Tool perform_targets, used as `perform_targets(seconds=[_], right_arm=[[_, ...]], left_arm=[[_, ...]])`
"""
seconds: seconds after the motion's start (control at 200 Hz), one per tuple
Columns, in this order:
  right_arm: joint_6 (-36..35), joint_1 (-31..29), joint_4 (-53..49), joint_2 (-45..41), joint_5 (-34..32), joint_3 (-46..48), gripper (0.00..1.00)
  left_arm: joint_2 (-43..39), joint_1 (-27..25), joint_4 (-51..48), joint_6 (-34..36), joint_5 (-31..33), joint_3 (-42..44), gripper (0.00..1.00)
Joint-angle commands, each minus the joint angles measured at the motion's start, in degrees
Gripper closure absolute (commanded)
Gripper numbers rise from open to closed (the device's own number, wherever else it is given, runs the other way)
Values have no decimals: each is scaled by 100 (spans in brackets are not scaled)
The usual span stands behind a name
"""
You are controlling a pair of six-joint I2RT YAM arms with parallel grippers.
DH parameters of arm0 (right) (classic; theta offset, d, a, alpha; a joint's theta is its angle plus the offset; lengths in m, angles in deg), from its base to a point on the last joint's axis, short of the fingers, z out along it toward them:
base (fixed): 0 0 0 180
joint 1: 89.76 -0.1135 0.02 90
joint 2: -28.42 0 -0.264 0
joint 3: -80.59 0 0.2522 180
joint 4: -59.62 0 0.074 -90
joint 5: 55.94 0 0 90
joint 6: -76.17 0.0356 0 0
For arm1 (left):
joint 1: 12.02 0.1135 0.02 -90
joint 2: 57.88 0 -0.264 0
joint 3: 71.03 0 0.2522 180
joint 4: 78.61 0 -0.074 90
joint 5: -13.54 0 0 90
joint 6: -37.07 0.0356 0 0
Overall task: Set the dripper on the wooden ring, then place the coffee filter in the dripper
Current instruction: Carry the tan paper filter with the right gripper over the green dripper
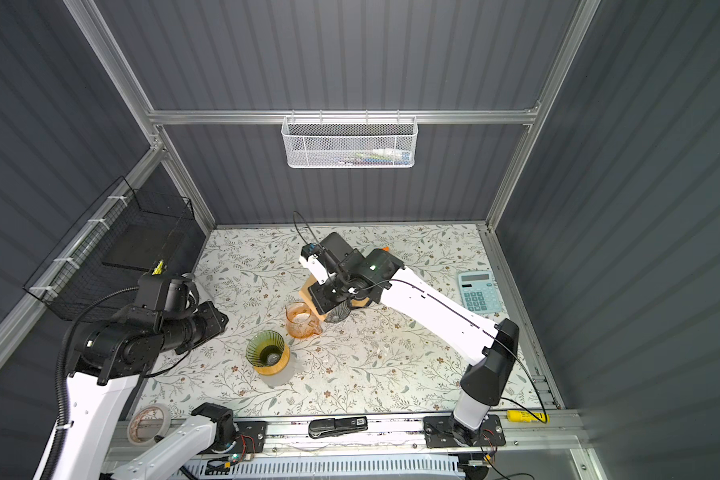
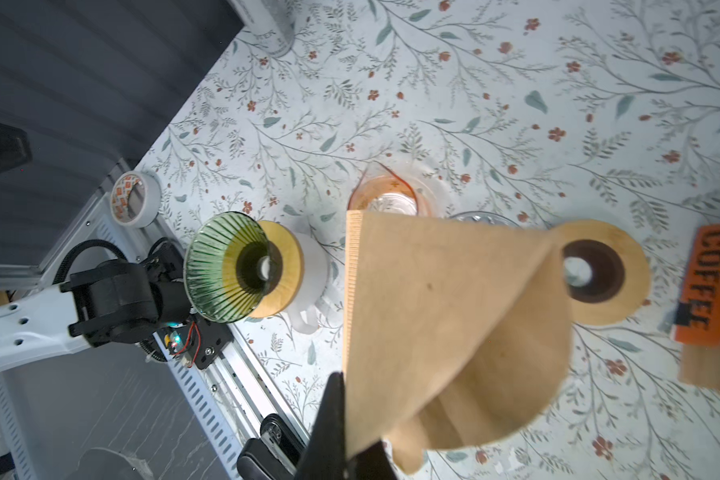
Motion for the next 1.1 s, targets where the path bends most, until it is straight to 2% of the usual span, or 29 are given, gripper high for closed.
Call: perform_targets(seconds=[0.0, 0.26, 0.505, 1.051, 1.096], right_arm=[[-268, -289, -534, 363, 176, -509, 100], [-313, -843, -935, 1219, 302, -1495, 100], [-212, -1080, -1041, 1511, 298, -1520, 100], [100, -1146, -960, 1984, 485, -1685, 100], [109, -1155, -959, 2015, 506, -1701, 98]], left_arm=[[-101, -19, -910, -56, 204, -361, 69], [-399, -19, -1600, -156, 159, -586, 67], [-560, -19, -1550, -152, 30, -542, 67], [-648, -19, -1175, -102, -306, -369, 67], [-655, -19, -1162, -103, -314, -371, 67]])
